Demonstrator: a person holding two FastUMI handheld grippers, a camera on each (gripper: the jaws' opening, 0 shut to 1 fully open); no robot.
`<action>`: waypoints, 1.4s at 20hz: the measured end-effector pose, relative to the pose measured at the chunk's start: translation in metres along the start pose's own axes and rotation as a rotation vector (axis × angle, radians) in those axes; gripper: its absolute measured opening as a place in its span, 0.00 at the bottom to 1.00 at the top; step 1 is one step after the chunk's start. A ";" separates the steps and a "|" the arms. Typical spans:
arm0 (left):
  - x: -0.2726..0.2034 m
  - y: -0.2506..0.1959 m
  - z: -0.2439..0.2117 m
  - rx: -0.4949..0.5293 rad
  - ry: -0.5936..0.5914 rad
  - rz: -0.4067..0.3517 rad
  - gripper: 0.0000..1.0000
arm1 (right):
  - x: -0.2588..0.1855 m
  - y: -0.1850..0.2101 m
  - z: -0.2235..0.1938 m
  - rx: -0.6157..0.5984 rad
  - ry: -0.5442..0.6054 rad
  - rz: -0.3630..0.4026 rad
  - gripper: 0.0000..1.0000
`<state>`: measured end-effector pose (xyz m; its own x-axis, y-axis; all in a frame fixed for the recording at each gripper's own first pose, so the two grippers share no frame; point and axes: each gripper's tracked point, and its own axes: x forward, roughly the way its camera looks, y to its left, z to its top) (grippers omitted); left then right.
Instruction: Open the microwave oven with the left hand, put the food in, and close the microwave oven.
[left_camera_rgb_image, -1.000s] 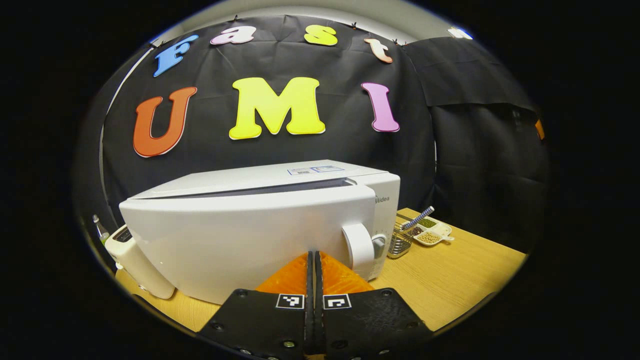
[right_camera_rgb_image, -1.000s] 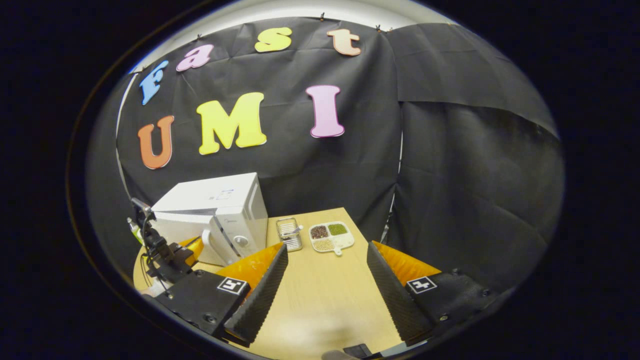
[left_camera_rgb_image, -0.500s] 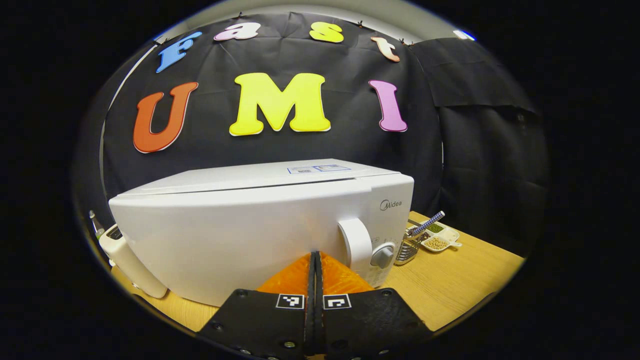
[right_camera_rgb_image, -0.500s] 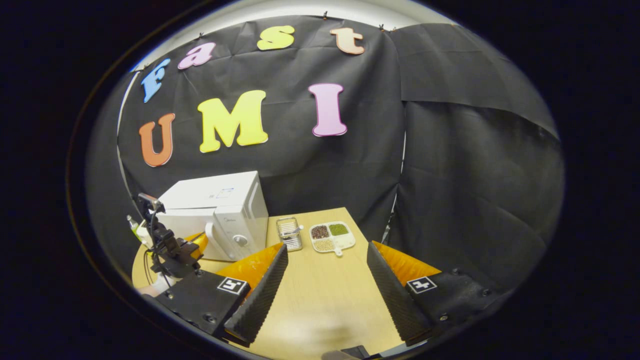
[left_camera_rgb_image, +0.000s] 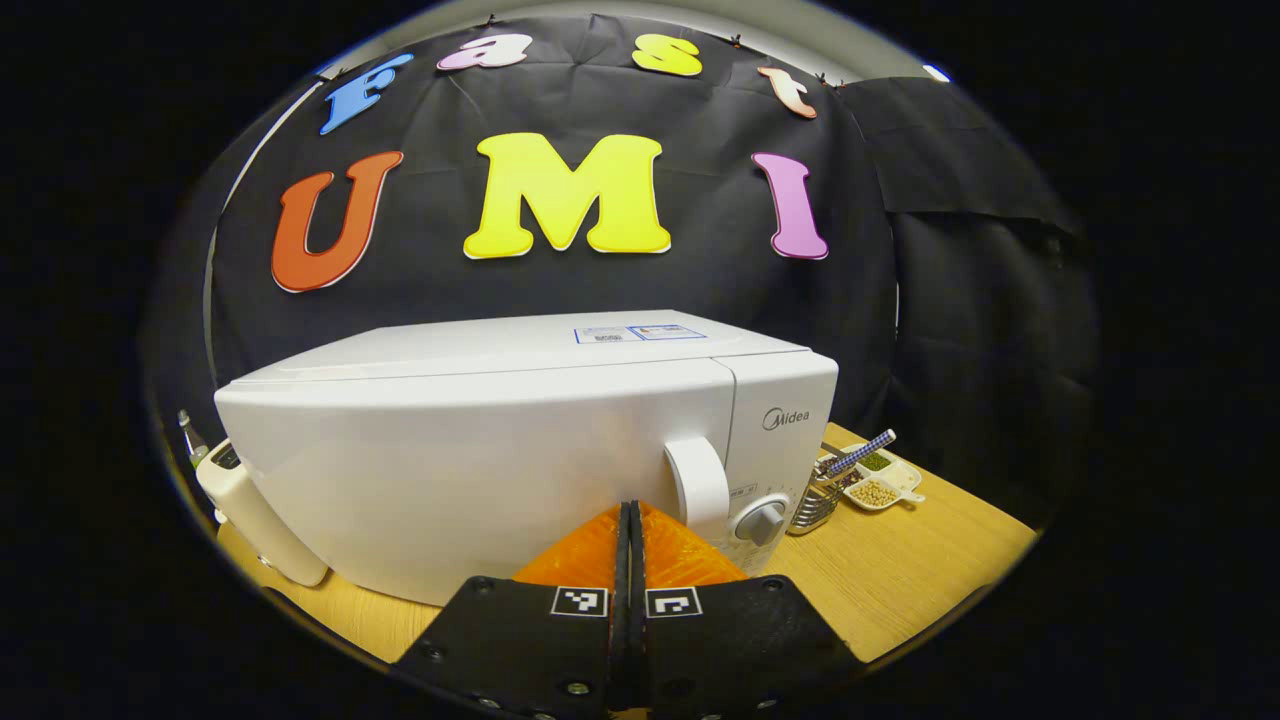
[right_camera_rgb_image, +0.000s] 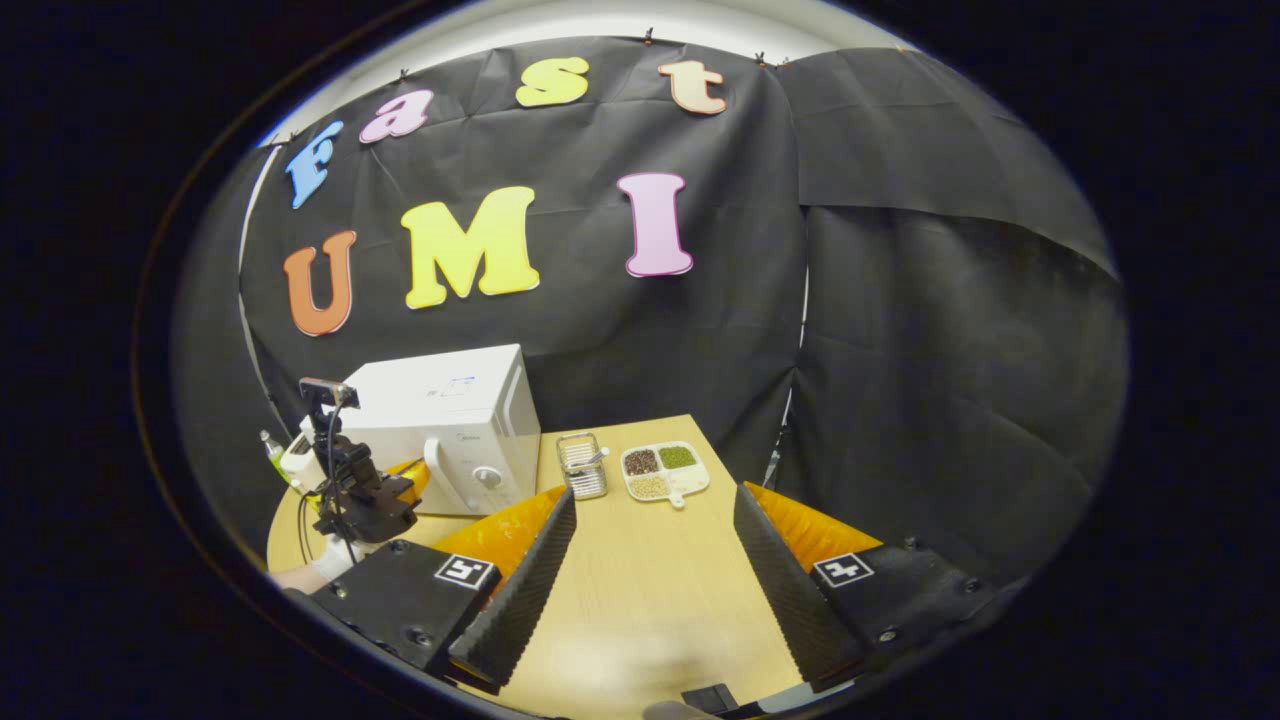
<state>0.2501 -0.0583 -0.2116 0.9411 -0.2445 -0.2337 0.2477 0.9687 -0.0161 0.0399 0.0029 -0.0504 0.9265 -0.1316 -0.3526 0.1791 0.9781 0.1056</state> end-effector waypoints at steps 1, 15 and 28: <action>-0.007 0.004 -0.001 0.012 0.003 0.021 0.00 | -0.001 0.000 0.000 0.001 -0.005 -0.001 1.00; -0.166 0.037 0.030 -0.003 -0.034 0.079 0.97 | -0.019 0.054 -0.009 -0.065 -0.072 0.091 1.00; -0.318 0.087 0.149 -0.038 -0.220 0.218 0.96 | -0.050 0.121 0.032 -0.149 -0.230 0.243 0.92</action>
<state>0.0070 0.0975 0.0060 0.9994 -0.0301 -0.0193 0.0296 0.9992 -0.0258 0.0258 0.1229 0.0100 0.9893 0.0913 -0.1141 -0.0899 0.9958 0.0176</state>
